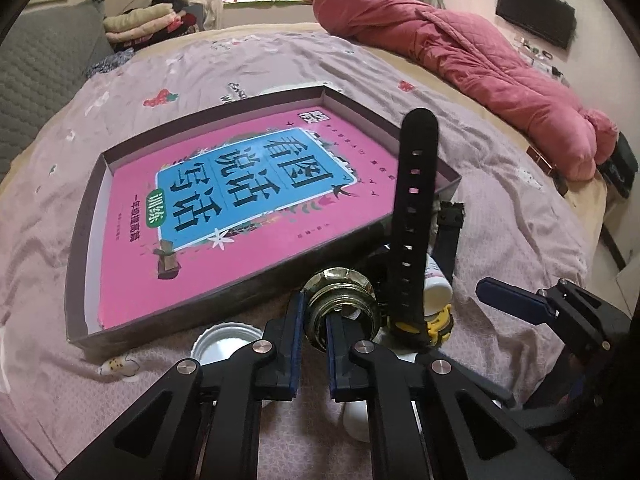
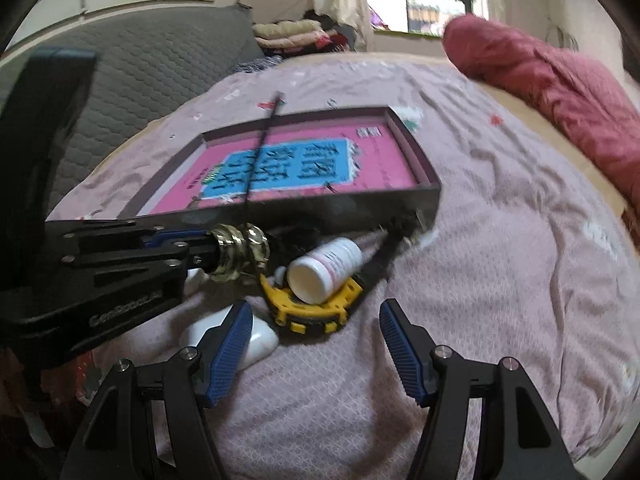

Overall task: Organize rigid objects
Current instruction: 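Close the right tool on the yellow-and-black watch strap and lift it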

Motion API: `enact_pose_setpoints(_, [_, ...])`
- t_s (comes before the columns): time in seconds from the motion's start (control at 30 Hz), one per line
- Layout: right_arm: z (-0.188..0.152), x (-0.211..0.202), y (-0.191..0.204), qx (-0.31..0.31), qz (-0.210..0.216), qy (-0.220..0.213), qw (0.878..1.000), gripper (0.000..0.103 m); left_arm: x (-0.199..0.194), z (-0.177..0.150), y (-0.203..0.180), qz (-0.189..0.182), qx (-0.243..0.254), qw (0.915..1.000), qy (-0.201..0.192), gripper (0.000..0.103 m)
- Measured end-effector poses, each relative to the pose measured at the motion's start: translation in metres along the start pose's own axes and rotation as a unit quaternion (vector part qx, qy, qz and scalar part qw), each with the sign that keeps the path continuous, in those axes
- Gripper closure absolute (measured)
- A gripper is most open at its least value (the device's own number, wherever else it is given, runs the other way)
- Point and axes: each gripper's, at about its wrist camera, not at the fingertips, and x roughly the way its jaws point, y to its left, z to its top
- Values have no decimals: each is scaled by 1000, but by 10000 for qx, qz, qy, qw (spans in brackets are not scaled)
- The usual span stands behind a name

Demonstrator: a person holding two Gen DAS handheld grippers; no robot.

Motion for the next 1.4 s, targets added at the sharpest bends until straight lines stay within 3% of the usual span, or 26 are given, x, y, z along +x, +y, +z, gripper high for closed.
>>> enact_pose_setpoints(0.13, [2,0,18,-538,-137,-124,9984,42,0,0,4,7,-45,10000,15,93])
enact_pose_setpoints(0.4, [11,10,42,-1405,-381,-372,9886,72,1,-1,9,-18,-102,9999,31,93])
enact_pose_setpoints(0.8, [21,13,49,-1838,-362,-557,9807,85,2,0,10,-11,-117,9999,17,93])
enact_pose_setpoints(1.0, [26,21,39,-1429,467,-154,9885,90,4,0,14,-65,-198,9998,37,93])
enact_pose_setpoints(1.13, [28,22,26,-991,762,-3,9922,99,5,1,19,-158,-313,9994,47,93])
enact_pose_setpoints(1.27, [30,18,11,-619,884,38,9942,100,6,1,18,-136,-288,9995,32,93])
enact_pose_setpoints(1.4, [29,13,-8,85,1373,111,9904,100,6,1,19,-189,-355,9992,25,93])
